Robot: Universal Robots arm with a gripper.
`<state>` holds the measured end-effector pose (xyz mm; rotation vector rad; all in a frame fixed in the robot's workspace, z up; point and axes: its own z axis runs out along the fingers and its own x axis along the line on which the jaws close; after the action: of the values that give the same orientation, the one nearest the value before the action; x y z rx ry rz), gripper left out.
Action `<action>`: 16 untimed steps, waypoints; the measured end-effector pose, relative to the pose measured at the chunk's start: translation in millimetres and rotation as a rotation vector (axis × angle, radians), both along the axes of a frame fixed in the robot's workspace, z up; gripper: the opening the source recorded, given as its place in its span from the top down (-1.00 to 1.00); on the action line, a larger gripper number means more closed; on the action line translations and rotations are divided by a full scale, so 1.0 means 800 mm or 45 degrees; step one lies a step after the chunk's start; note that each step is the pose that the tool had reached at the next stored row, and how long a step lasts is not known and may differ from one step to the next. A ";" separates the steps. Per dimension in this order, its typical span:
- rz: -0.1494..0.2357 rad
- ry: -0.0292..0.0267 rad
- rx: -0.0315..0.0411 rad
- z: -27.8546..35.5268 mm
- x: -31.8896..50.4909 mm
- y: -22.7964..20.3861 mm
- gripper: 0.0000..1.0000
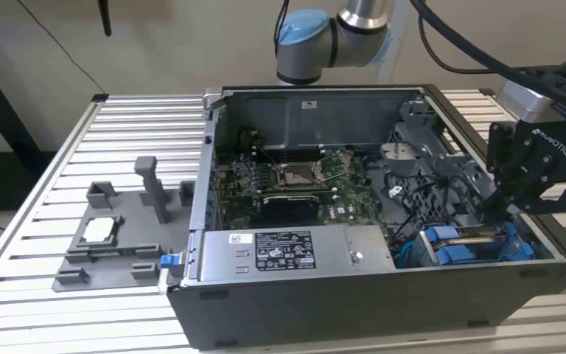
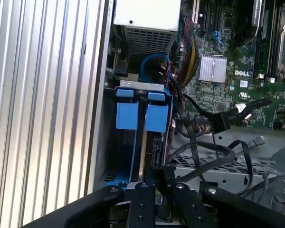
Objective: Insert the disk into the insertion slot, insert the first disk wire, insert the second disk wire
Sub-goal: 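Insert the first disk wire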
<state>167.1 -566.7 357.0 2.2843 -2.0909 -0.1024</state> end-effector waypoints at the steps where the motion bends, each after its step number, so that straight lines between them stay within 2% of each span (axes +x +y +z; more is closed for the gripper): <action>1: -0.005 0.0000 0.0000 -0.0011 0.000 -0.0004 0.62; 9: -0.047 0.0000 0.0005 -0.0095 0.002 -0.0023 0.62; 16: -0.093 0.0000 0.0021 -0.0137 0.002 -0.0022 0.62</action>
<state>168.9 -568.5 346.0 2.2092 -2.1752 -0.1066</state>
